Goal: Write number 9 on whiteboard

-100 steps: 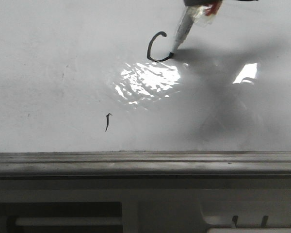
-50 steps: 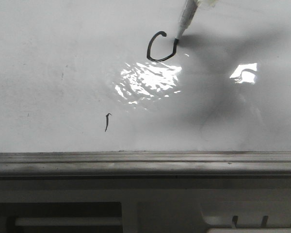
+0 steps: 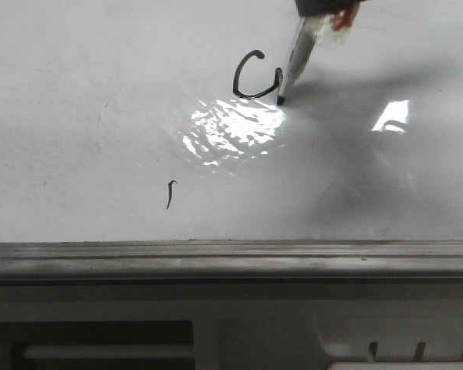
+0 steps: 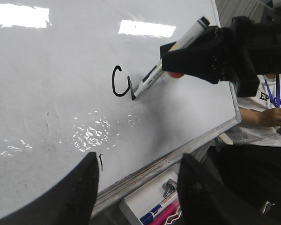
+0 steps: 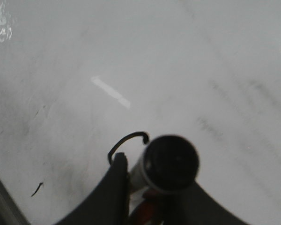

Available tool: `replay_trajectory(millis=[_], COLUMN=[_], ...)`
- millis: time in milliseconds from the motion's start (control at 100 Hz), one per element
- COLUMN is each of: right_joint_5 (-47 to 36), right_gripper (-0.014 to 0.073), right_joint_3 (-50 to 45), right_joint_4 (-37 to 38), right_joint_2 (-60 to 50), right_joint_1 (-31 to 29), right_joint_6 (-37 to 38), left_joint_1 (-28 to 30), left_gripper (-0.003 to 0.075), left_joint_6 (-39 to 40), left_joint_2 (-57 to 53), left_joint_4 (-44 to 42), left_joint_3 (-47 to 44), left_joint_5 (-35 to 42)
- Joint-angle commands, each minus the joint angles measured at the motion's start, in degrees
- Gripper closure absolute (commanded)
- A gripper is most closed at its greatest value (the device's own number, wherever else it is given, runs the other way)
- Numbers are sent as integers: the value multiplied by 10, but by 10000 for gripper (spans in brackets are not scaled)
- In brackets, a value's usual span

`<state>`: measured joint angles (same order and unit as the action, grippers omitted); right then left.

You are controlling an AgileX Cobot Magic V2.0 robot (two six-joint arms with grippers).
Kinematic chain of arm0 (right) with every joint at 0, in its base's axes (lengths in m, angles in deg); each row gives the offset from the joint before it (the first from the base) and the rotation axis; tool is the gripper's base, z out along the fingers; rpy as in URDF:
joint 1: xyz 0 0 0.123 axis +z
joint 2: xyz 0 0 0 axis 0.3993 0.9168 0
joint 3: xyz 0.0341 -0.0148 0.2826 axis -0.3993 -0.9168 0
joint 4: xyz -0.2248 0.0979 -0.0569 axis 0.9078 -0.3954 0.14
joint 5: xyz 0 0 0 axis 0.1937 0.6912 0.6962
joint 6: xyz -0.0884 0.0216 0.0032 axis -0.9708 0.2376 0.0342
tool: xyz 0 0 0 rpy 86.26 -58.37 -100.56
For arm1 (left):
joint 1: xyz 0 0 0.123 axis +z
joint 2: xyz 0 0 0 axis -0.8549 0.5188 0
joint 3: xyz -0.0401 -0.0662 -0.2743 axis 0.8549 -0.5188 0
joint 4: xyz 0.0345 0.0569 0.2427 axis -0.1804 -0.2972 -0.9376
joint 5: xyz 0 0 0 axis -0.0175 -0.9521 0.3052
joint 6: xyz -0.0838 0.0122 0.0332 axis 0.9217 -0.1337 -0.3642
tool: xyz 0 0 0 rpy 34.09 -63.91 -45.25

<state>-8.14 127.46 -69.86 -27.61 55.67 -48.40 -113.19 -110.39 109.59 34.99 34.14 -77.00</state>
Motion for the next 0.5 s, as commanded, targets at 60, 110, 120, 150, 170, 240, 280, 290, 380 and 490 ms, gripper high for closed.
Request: replay_trajectory(millis=[60, 110, 120, 150, 170, 240, 280, 290, 380, 490], right_joint_5=[10, 12, 13, 14, 14, 19, 21, 21, 21, 23], right_gripper=[659, 659, 659, 659, 659, 659, 659, 659, 659, 659], right_joint_3=[-23, -31, -33, -36, -37, -40, -40, -40, -40, -40], right_joint_4=[-5, -12, -14, -21, -24, -27, -28, -28, -28, -29], right_joint_2=[15, 15, 15, 15, 15, 15, 15, 15, 15, 23], right_joint_1=[3, 7, 9, 11, 14, 20, 24, 24, 32, 32], right_joint_6=[-14, -14, -14, -14, -14, -14, -14, -14, -14, -14], left_joint_1=[-1, -1, -1, -1, -1, -1, -1, -1, -1, -1], left_gripper=[374, 374, 374, 374, 374, 374, 374, 374, 374, 374], left_joint_6=[5, 5, 5, 5, 5, 5, 5, 5, 5, 5], left_joint_2=[2, 2, 2, 2, 2, 2, 2, 2, 2, 2], left_joint_4=[3, 3, 3, 3, 3, 3, 3, 3, 3, 3], left_joint_3=[16, 16, 16, 16, 16, 16, 16, 16, 16, 16], left_joint_5=[-12, -12, -12, -12, -12, -12, -12, -12, -12, -12])
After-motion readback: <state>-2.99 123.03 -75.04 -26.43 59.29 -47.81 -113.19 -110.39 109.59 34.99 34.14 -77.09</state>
